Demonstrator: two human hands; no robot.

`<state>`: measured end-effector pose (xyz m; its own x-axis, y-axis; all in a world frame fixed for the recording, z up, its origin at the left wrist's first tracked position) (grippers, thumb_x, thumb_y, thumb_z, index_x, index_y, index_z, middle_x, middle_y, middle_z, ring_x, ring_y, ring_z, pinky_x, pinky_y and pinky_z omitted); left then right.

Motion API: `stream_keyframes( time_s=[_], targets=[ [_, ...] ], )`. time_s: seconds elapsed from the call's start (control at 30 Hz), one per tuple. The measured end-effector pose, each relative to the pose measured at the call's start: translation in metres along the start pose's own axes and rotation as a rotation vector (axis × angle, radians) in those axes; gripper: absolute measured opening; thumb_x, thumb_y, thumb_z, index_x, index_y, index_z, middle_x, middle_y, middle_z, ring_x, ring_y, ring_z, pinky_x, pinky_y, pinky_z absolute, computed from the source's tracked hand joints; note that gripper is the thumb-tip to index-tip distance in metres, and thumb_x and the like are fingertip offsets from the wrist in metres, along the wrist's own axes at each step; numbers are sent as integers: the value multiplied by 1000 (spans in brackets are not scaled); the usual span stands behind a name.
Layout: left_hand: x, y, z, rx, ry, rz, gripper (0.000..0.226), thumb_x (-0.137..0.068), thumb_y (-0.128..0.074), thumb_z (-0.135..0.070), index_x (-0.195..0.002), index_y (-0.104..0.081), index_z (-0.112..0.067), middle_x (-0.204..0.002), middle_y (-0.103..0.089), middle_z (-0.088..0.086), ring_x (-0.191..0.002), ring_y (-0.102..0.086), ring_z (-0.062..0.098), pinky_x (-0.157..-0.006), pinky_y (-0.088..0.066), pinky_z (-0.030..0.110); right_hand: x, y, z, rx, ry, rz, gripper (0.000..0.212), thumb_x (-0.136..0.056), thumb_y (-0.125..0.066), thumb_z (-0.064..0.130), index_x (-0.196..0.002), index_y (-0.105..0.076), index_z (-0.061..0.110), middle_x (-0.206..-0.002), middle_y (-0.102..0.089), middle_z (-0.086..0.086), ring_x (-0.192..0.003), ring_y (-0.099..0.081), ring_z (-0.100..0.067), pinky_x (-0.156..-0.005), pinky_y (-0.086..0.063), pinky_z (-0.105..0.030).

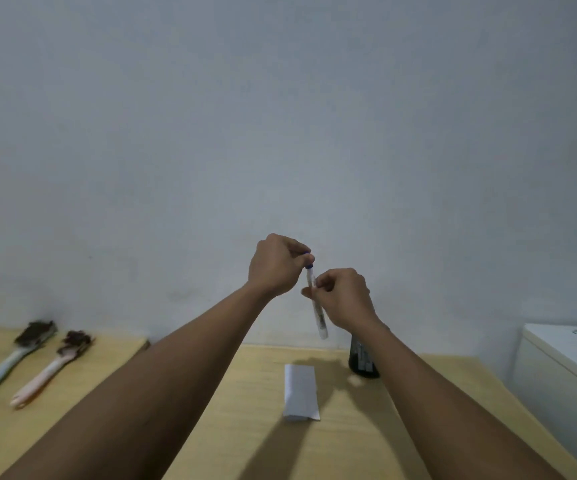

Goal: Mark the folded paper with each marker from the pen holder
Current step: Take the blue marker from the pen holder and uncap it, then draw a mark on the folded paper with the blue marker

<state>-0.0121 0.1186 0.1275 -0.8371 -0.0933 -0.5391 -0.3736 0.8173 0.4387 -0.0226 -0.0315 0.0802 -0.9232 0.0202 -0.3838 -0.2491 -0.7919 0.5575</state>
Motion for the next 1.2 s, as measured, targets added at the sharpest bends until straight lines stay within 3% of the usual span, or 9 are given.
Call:
stream_keyframes(
  time_s=[0.23, 0.33, 0.47, 0.6, 0.7, 0.9, 1.03, 1.13, 1.2],
  targets=[
    [16, 8, 68, -163, 57, 30, 8, -85, -69, -34, -91, -74, -32, -71, -71, -21, -90, -66, 5, -89, -49, 42, 15, -54, -36, -49, -15, 79, 11, -79, -78, 39, -73, -72, 32, -74, -73, 12, -82, -70, -17, -91, -52, -49],
    [37, -1, 117, -318, 103, 70, 11, -89, -66, -35, -98, -73, -34, -72, -67, -23, -90, -64, 8, -84, -37, 37, 22, -66, -55, -108, -22, 94, 8, -86, -73, 32, -85, -78, 26, -78, -76, 6, -78, -72, -15, -79, -55, -35],
    [66, -17, 178, -371, 189, 135, 20, -88, -66, -31, -107, -70, -34, -82, -68, -21, -93, -61, 8, -82, -28, 35, 26, -79, -74, -154, -13, 112, 11, -91, -70, 24, -92, -79, 18, -81, -74, 3, -64, -61, -2, -58, -43, -12],
    [81, -33, 211, -345, 238, 173, 15, -86, -68, -31, -101, -70, -33, -89, -70, -19, -96, -61, 8, -82, -25, 35, 24, -93, -91, -231, -46, 136, 9, -91, -71, 21, -99, -76, 22, -87, -74, -6, -73, -65, -11, -75, -53, -32],
    [87, -44, 220, -395, 232, 201, 12, -85, -68, -31, -96, -70, -30, -93, -72, -16, -96, -61, 7, -80, -21, 33, 23, -99, -99, -313, -77, 118, 34, -91, -71, 20, -122, -59, 27, -87, -75, -2, -82, -72, -14, -76, -52, -29],
    [93, -54, 232, -447, 188, 249, 24, -87, -64, -35, -111, -67, -30, -102, -74, -12, -104, -61, 12, -81, -20, 34, 19, -103, -107, -356, -60, 102, 21, -94, -65, 9, -99, -54, 26, -86, -69, -4, -75, -69, -13, -71, -53, -30],
    [97, -52, 224, -564, 64, 224, 49, -85, -64, -40, -132, -53, -31, -121, -65, -11, -116, -51, 17, -92, -26, 40, 14, -101, -111, -454, -75, 117, 19, -98, -58, 9, -102, -67, 26, -93, -70, -5, -80, -70, -16, -61, -48, -14],
    [103, -49, 197, -586, -142, 107, 43, -82, -66, -43, -122, -61, -27, -116, -64, -7, -108, -54, 21, -84, -29, 40, 8, -102, -122, -627, -234, 127, 29, -99, -54, 8, -118, -67, 25, -97, -74, 2, -79, -70, -8, -67, -43, -29],
    [112, -60, 177, -591, -283, 172, 37, -87, -53, -47, -117, -64, -28, -112, -64, -8, -104, -54, 20, -82, -32, 40, 4, -106, -129, -717, -307, 137, 34, -96, -60, 7, -124, -64, 27, -93, -74, 9, -85, -68, -9, -72, -40, -32]
  ],
)
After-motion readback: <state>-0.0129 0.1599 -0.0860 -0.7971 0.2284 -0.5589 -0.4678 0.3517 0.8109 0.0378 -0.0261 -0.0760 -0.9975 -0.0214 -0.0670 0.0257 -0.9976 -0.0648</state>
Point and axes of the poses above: each hand's wrist, its own x-axis away from the middle knuckle, its own y-axis out of the back of the hand, z = x × y, the point moved 7 cm from there along -x, towards the middle knuckle
